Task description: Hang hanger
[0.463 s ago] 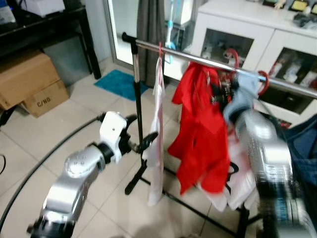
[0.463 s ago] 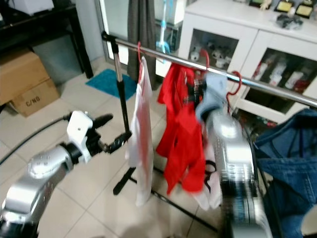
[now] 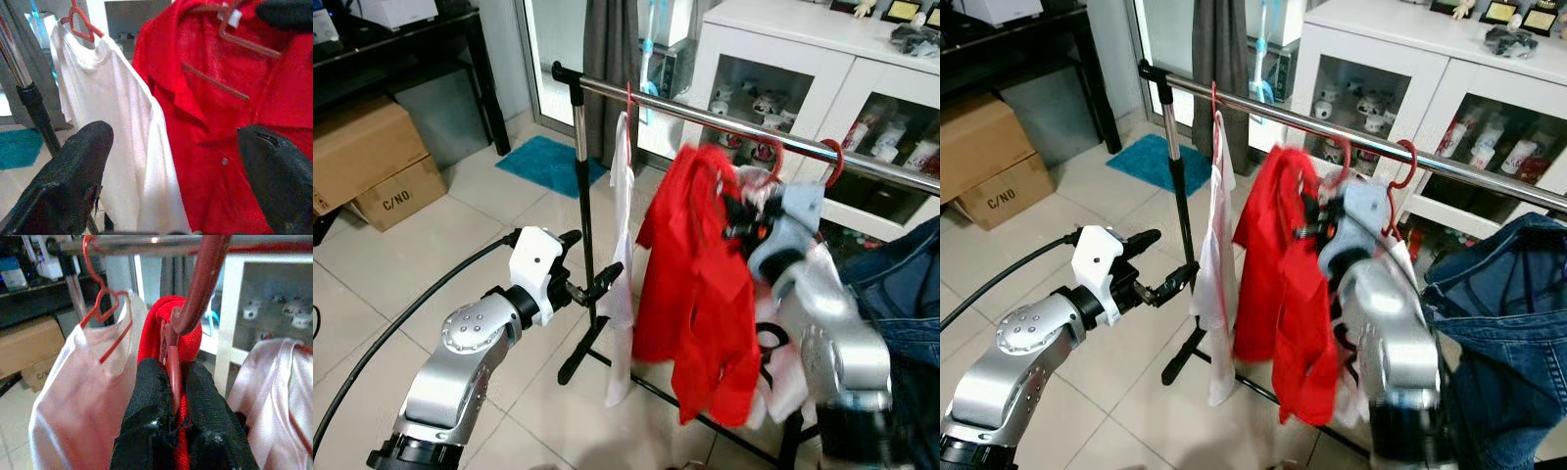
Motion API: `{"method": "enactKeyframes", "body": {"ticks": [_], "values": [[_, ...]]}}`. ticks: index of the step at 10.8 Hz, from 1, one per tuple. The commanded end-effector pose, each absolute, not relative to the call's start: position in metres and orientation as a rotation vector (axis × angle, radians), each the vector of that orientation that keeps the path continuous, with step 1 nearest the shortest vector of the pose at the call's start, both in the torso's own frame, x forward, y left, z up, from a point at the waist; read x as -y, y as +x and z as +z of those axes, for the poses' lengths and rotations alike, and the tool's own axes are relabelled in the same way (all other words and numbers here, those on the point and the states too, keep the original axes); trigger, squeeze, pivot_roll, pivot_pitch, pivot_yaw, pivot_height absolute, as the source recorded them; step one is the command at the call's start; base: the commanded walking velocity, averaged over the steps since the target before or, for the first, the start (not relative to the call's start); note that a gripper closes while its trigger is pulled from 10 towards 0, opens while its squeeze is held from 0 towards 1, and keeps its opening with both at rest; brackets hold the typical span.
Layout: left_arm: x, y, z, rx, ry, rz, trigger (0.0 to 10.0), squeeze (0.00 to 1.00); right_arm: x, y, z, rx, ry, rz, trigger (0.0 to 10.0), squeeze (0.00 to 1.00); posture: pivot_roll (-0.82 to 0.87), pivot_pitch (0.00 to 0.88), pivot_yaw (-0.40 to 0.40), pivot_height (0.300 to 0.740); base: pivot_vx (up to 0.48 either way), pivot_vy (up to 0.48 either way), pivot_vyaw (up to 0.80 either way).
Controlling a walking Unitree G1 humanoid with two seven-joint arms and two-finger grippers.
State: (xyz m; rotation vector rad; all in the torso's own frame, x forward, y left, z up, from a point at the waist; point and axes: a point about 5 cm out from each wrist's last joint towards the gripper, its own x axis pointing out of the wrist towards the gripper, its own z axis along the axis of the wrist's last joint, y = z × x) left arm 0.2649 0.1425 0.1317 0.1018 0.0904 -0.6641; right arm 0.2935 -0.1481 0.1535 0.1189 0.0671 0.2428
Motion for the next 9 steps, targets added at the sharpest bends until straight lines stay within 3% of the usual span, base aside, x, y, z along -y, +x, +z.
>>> {"method": "enactKeyframes", "body": {"ticks": [1,7,9], "values": [[-0.1432,0.2643,0.1328,-0.082,0.113,-0.657,10.0,0.00,0.1471,0.2916,0.1649,-0.024,0.100,0.250,0.0,0.00,0.02,0.000,-0.047,0.740,0.000,0.000,0.00],[-0.1438,0.2637,0.1313,-0.085,0.113,-0.653,10.0,0.00,0.1437,0.2861,0.1615,-0.047,0.062,0.270,0.0,0.00,0.01,0.000,-0.051,0.740,0.000,0.000,0.00],[-0.1439,0.2634,0.1307,-0.087,0.117,-0.654,10.0,0.00,0.1430,0.2856,0.1613,-0.051,0.062,0.272,0.0,0.00,0.02,0.000,-0.052,0.740,-0.240,0.000,0.00]]}}
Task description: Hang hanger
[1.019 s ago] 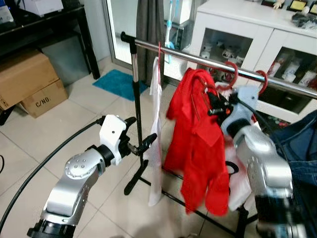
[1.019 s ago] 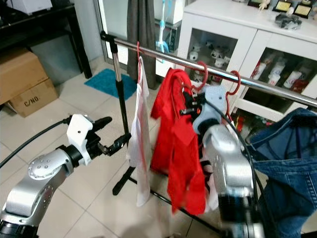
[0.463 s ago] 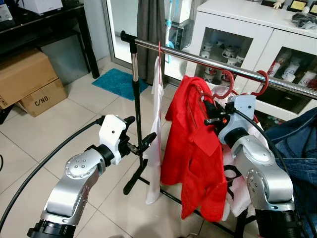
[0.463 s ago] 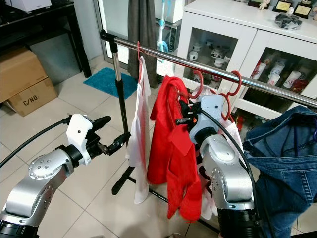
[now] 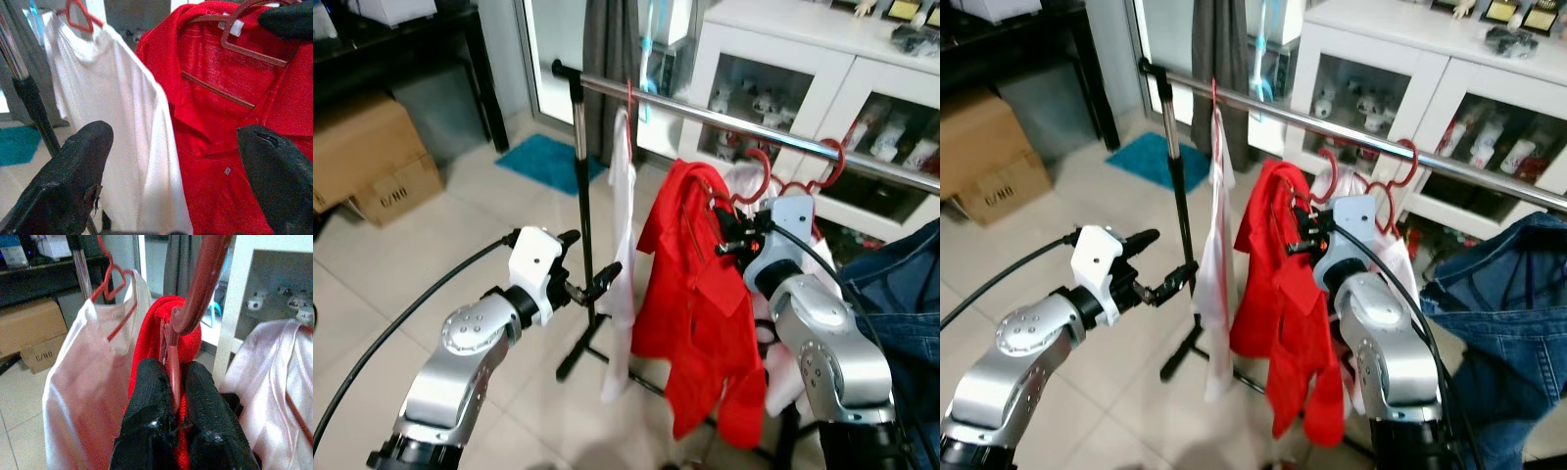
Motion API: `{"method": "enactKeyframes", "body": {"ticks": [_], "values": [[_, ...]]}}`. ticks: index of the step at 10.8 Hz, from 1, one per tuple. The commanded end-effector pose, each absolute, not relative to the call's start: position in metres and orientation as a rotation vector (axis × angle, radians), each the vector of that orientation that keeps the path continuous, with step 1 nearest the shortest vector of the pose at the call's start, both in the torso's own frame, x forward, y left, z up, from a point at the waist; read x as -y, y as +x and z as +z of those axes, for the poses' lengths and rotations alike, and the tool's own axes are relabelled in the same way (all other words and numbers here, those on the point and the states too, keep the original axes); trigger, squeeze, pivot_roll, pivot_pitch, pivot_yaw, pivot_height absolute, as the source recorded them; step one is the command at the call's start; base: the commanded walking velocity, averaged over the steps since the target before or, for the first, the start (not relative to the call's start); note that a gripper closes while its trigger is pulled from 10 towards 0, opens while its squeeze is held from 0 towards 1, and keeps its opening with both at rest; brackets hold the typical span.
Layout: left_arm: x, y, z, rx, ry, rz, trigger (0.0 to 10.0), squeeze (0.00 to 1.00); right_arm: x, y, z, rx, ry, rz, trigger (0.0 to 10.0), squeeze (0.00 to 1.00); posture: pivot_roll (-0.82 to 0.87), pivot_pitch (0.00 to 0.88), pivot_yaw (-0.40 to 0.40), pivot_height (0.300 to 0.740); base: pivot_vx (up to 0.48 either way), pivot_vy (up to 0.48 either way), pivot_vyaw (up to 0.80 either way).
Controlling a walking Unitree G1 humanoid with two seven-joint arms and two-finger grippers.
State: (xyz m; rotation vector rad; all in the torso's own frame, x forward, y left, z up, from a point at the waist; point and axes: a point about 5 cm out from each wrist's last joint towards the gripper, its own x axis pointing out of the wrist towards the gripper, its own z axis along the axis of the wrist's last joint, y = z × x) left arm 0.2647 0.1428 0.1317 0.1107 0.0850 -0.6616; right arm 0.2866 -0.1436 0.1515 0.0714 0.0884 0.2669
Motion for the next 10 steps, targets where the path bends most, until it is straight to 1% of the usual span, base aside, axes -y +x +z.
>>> {"method": "enactKeyframes", "body": {"ticks": [1,2,4,8,9,10], "values": [[-0.1442,0.2635,0.1306,-0.088,0.118,-0.653,10.0,0.00,0.1429,0.2858,0.1615,-0.051,0.063,0.271,0.0,0.00,0.02,0.000,-0.051,0.740,-0.240,0.000,0.00],[-0.1446,0.2631,0.1304,-0.089,0.118,-0.653,10.0,0.00,0.1427,0.2855,0.1612,-0.053,0.064,0.270,0.0,0.00,0.02,0.000,-0.051,0.740,0.000,0.000,0.00],[-0.1449,0.2634,0.1305,-0.091,0.120,-0.652,10.0,0.00,0.1419,0.2857,0.1612,-0.053,0.066,0.273,0.0,0.00,0.02,0.000,-0.052,0.740,-0.240,0.000,0.00],[-0.1452,0.2642,0.1314,-0.090,0.120,-0.661,10.0,0.00,0.1411,0.2840,0.1622,-0.055,0.064,0.283,0.0,0.00,0.01,0.000,-0.043,0.740,0.000,0.000,0.00],[-0.1446,0.2660,0.1318,-0.091,0.119,-0.663,10.0,0.00,0.1404,0.2833,0.1625,-0.064,0.043,0.310,0.0,0.00,0.01,0.000,-0.041,0.740,0.000,0.000,0.00],[-0.1455,0.2709,0.1312,-0.104,0.116,-0.646,10.0,0.00,0.1418,0.2821,0.1593,-0.101,-0.032,0.352,0.0,0.00,0.01,0.000,-0.037,0.740,0.000,0.000,0.00]]}}
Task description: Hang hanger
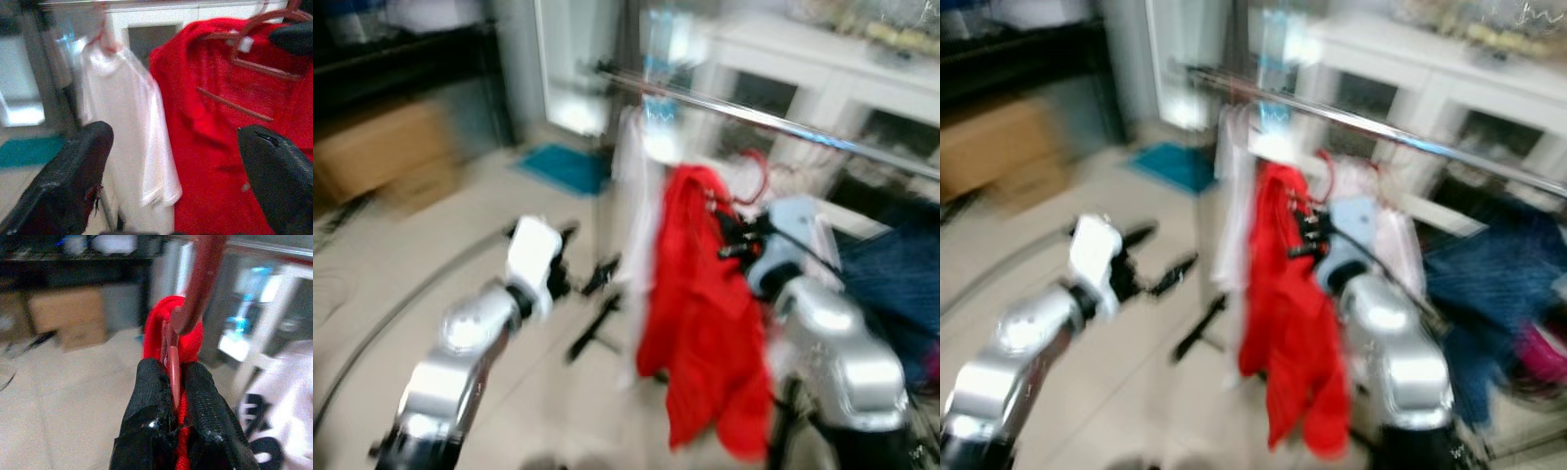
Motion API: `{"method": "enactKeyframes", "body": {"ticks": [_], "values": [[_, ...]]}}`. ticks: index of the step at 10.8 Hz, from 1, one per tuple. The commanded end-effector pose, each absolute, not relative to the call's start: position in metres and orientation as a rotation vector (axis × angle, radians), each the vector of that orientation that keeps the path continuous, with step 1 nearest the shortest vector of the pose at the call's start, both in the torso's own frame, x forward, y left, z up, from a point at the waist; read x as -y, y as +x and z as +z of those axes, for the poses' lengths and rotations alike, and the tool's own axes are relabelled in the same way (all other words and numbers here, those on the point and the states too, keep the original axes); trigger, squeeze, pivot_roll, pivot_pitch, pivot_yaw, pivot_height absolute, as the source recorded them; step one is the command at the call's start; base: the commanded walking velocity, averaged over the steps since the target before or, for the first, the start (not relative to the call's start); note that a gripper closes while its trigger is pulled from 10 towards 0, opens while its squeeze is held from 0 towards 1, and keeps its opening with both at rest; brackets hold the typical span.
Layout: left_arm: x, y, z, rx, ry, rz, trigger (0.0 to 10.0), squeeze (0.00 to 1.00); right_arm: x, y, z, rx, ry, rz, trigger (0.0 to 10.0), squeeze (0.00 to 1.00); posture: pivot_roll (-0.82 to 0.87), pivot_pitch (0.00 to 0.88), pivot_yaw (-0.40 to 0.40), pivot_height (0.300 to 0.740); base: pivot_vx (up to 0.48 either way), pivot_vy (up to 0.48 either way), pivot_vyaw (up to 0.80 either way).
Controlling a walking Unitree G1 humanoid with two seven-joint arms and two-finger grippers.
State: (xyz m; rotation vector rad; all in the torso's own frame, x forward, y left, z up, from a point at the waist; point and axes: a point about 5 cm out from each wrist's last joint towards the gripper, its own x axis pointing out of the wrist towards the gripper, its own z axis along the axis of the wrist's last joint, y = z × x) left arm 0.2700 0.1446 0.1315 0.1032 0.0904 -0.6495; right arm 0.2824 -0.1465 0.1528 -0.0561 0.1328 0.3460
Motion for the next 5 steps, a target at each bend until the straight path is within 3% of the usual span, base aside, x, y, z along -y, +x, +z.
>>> {"method": "enactKeyframes", "body": {"ticks": [1,2,4,5], "values": [[-0.147,0.276,0.131,-0.111,0.099,-0.643,10.0,0.48,0.146,0.281,0.153,-0.149,-0.114,0.388,0.0,0.00,0.00,0.000,-0.035,0.740,0.000,0.000,0.00],[-0.147,0.280,0.129,-0.127,0.121,-0.659,10.0,1.00,0.147,0.276,0.148,-0.180,-0.180,0.452,0.0,0.00,-0.01,0.000,-0.034,0.740,0.000,0.000,0.00],[-0.149,0.285,0.125,-0.154,0.168,-0.630,10.0,1.00,0.144,0.270,0.149,-0.193,-0.248,0.583,0.0,0.00,-0.01,0.000,-0.038,0.740,0.000,0.000,0.00],[-0.150,0.288,0.125,-0.153,0.179,-0.618,10.0,0.69,0.143,0.268,0.150,-0.192,-0.253,0.622,0.0,0.00,-0.01,0.000,-0.040,0.740,0.000,0.000,0.00]]}}
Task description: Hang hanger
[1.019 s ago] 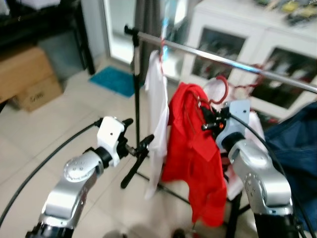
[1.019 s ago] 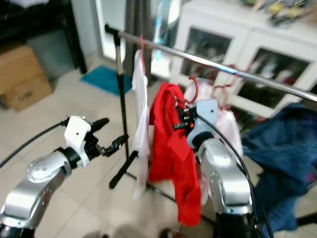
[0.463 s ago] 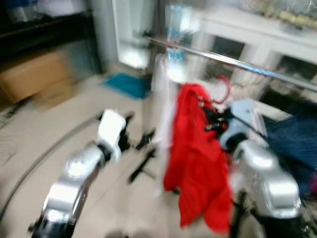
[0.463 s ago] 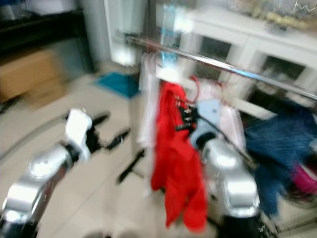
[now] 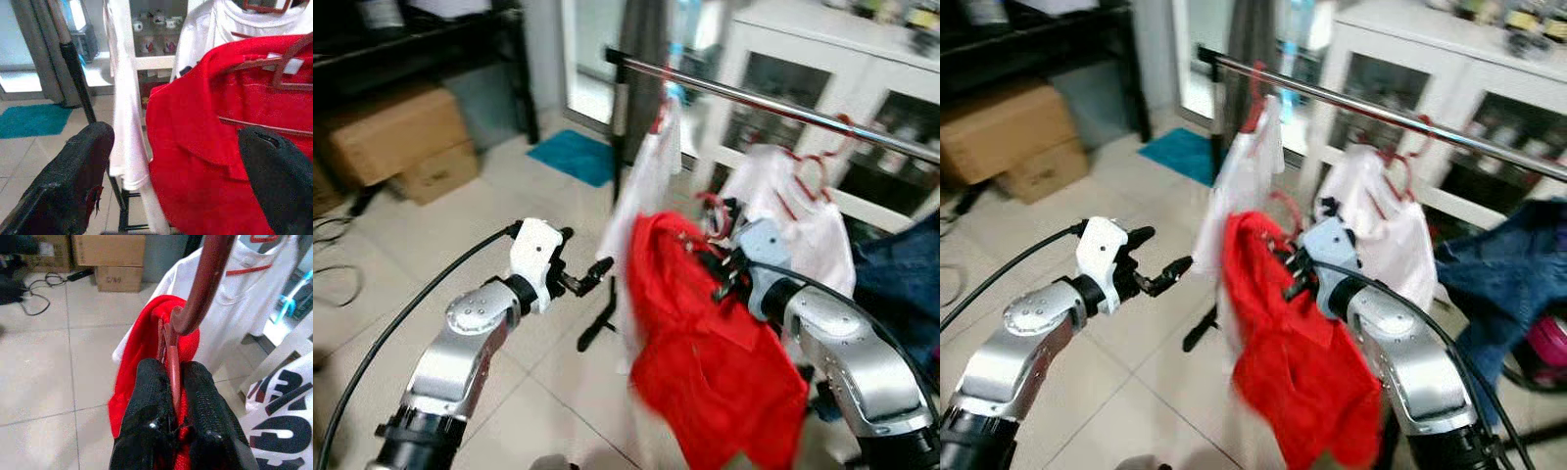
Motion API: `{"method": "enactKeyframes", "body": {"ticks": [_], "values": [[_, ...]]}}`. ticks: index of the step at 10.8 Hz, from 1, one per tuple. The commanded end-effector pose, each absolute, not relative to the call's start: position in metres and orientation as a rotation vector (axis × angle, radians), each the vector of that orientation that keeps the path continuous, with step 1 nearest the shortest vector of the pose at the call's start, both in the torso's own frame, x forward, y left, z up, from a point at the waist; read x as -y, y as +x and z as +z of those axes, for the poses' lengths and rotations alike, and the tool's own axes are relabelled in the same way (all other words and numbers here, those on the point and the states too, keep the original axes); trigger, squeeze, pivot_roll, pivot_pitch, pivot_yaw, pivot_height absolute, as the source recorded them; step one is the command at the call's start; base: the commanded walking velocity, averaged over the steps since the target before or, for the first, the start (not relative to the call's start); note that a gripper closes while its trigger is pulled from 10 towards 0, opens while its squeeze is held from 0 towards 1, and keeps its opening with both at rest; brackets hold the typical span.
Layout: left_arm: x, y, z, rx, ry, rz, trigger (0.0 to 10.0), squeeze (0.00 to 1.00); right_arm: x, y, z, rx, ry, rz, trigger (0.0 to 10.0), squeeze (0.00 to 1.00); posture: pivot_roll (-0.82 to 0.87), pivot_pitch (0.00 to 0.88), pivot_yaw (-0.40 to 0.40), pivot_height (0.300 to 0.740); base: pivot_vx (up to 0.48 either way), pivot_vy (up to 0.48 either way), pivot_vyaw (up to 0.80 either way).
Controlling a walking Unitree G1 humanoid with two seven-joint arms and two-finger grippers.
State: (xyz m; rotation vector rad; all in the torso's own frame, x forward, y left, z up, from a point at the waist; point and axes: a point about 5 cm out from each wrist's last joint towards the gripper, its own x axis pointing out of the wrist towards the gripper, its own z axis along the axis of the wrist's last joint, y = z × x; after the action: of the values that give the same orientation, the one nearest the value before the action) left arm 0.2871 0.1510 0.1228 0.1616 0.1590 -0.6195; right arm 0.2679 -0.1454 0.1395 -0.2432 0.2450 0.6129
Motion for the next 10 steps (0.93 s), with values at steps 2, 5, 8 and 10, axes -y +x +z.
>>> {"method": "enactKeyframes", "body": {"ticks": [2,5,8,10], "values": [[-0.151,0.294,0.126,-0.145,0.185,-0.618,10.0,0.00,0.137,0.262,0.154,-0.170,-0.227,0.731,0.0,0.00,0.00,0.000,-0.045,0.740,0.000,0.000,0.00],[-0.149,0.296,0.114,-0.178,0.160,-0.637,0.0,0.00,0.130,0.260,0.164,-0.131,-0.167,0.813,0.0,0.00,0.00,0.000,-0.044,0.740,0.000,0.000,0.00],[-0.147,0.300,0.111,-0.191,0.161,-0.657,0.0,0.00,0.127,0.255,0.166,-0.122,-0.135,0.868,0.0,0.00,-0.01,0.000,-0.039,0.740,0.000,0.000,0.00],[-0.146,0.301,0.109,-0.187,0.168,-0.658,0.0,0.00,0.126,0.255,0.167,-0.114,-0.129,0.874,0.0,0.00,-0.01,0.000,-0.038,0.740,0.000,0.000,0.00]]}}
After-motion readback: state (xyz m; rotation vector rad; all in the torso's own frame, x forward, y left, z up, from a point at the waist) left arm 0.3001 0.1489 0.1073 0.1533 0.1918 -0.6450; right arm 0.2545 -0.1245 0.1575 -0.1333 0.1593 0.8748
